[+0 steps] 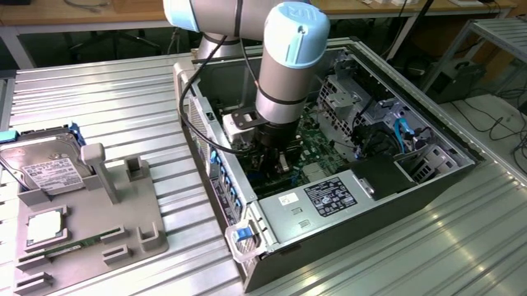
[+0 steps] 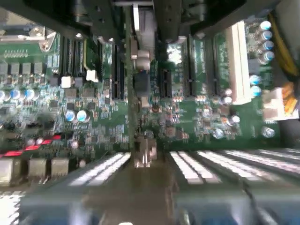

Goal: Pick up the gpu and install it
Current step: 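Insert the gpu into the slot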

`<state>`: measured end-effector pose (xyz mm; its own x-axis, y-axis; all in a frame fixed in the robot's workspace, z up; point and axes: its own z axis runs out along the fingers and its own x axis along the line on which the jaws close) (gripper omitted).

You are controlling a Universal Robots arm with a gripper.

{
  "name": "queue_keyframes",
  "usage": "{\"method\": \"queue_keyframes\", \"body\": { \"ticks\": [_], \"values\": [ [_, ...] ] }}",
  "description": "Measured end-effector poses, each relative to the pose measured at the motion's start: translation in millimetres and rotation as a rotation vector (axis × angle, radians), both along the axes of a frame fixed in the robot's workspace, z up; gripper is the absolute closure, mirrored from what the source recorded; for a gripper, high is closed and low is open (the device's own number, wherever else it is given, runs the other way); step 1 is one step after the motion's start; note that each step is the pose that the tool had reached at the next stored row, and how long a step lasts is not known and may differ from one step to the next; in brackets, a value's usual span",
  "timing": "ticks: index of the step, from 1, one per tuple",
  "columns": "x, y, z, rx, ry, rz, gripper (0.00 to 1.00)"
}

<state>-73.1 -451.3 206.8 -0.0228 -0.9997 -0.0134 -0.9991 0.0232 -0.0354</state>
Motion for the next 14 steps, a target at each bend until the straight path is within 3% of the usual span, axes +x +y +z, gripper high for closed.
{"method": "queue_keyframes", "body": {
  "ticks": [2, 9, 14],
  "values": [
    [0.0, 0.1, 3.1, -0.0001, 0.0004, 0.0, 0.6],
    [0.0, -0.1, 21.3, -0.0009, -0.0002, 0.0, 0.6],
    [0.0, -0.1, 29.2, -0.0008, -0.0005, 0.0, 0.6]
  ]
}}
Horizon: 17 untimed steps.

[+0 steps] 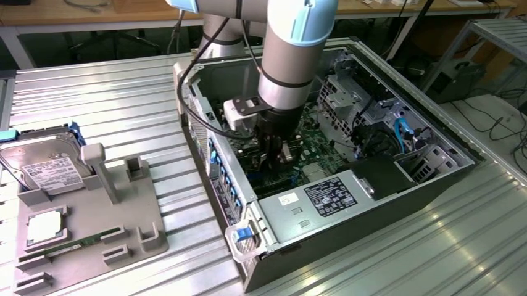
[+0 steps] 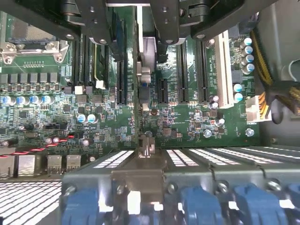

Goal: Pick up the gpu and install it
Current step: 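Insert the gpu into the slot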

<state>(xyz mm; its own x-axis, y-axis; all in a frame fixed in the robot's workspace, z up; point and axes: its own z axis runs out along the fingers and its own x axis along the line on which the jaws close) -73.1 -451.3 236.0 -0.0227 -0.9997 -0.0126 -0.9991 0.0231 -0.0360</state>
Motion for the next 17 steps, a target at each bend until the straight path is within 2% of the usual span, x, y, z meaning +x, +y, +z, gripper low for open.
{"method": "queue_keyframes", "body": {
  "ticks": [4, 17],
  "values": [
    [0.0, 0.0, 4.8, 0.0001, 0.0, 0.0, 0.6],
    [0.0, 0.0, 4.8, 0.0, 0.0, 0.0, 0.6]
  ]
}}
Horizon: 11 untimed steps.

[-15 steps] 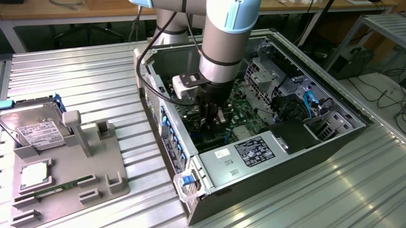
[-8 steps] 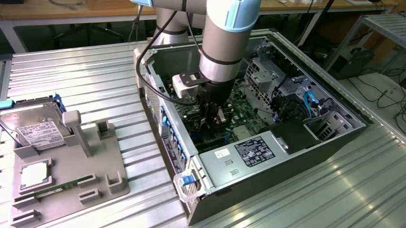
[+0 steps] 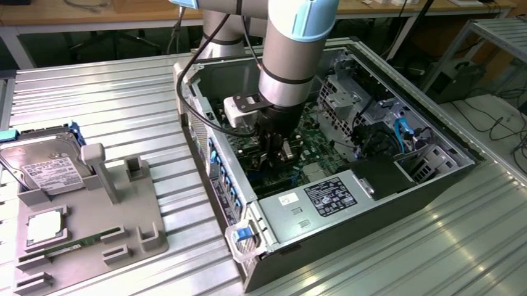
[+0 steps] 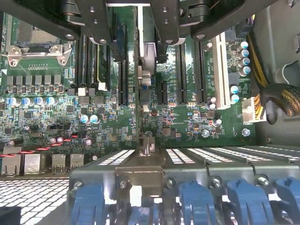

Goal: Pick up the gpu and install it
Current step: 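Insert the gpu into the slot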

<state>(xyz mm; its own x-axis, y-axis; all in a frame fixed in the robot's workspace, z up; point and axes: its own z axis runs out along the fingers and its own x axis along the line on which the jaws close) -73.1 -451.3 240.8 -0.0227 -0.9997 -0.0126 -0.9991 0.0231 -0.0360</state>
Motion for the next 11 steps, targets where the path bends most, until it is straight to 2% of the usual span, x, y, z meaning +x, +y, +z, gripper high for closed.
{"method": "queue_keyframes", "body": {
  "ticks": [2, 5, 6, 11],
  "values": [
    [-0.1, -0.1, 0.8, -0.0004, -0.0002, 0.0, 0.6],
    [0.0, 0.0, 8.0, -0.0001, -0.0017, 0.0, 0.6],
    [0.0, 0.0, 16.2, 0.0, -0.0039, 0.0, 0.6],
    [0.0, 0.0, 40.3, 0.0001, -0.0128, 0.0, 0.6]
  ]
}}
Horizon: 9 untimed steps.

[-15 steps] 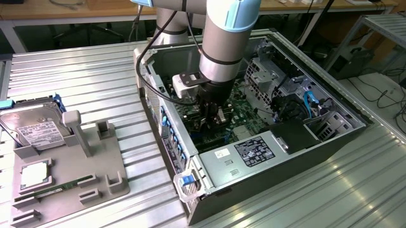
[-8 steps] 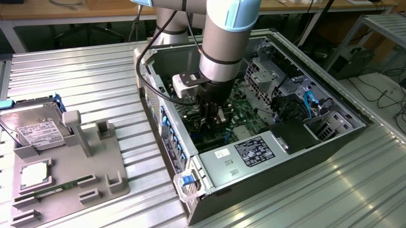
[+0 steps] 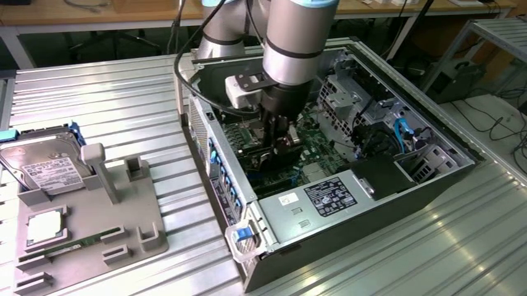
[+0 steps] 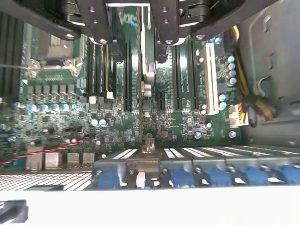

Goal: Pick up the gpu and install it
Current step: 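Insert the gpu into the slot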

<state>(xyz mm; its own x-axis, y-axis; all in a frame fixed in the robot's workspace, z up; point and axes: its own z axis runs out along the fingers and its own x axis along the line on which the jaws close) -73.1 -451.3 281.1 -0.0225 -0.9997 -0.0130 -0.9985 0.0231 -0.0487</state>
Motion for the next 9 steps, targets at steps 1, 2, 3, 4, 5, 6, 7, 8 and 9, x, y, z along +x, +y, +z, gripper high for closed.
{"method": "queue_keyframes", "body": {
  "ticks": [1, 2, 3, 4, 5, 6, 7, 8, 9],
  "values": [
    [0.0, 0.0, 3.5, -0.0002, -0.0014, 0.0, 0.6],
    [0.0, 0.0, 7.3, -0.0001, -0.0037, 0.0, 0.6],
    [0.0, 0.0, 8.9, -0.0002, -0.0057, 0.0, 0.6],
    [0.0, 0.0, 8.8, 0.0002, -0.0066, 0.0, 0.6],
    [0.0, 0.0, 8.7, 0.0003, -0.0067, 0.0, 0.6],
    [0.0, 0.0, 8.8, 0.0002, -0.0067, 0.0, 0.62],
    [0.0, 0.0, 8.8, 0.0001, -0.0066, 0.0, 0.68],
    [0.0, 0.0, 8.8, 0.0001, -0.0067, 0.0, 0.68],
    [0.0, 0.0, 8.9, 0.0001, -0.0066, 0.0, 0.75]
  ]
}}
